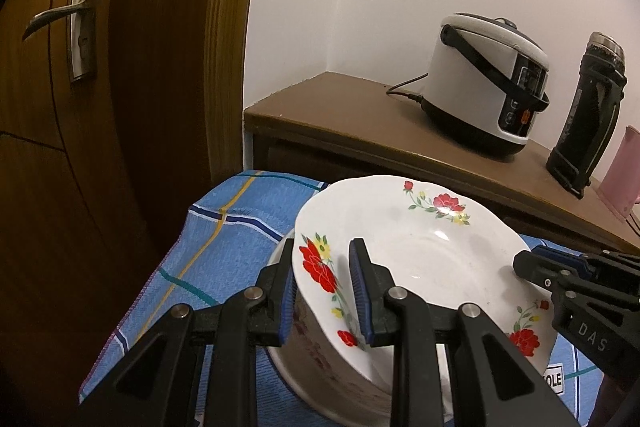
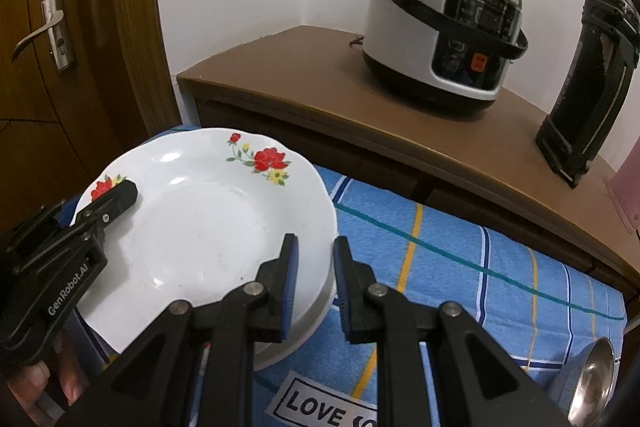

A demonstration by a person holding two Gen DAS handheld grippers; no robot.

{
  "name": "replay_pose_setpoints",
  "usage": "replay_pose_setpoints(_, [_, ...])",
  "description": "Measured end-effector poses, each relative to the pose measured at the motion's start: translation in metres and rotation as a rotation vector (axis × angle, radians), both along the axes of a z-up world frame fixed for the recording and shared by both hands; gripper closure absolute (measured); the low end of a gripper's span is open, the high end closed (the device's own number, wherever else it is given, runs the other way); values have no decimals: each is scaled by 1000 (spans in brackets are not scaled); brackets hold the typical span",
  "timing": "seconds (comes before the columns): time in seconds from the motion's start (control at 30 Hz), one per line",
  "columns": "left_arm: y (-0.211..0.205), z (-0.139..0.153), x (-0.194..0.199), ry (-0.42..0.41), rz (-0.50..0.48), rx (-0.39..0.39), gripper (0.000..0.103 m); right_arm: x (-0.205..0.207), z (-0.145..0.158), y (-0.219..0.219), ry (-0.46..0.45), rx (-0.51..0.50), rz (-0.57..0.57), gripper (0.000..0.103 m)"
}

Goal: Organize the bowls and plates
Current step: 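Lower the red-floral plate onto the pink-floral plate with both grippers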

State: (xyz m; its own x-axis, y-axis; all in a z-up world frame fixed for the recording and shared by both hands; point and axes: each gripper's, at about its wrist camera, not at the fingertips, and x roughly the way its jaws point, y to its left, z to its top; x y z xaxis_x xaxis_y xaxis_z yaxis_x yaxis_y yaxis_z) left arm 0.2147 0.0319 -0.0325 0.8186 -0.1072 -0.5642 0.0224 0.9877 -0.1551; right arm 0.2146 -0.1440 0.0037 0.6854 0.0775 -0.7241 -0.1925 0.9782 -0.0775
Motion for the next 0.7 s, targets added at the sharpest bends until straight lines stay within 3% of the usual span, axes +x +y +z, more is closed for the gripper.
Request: replay_pose_setpoints(0.7, [-2,-6,3,32,-3,16,76,5,-8,0,13,3,0,85])
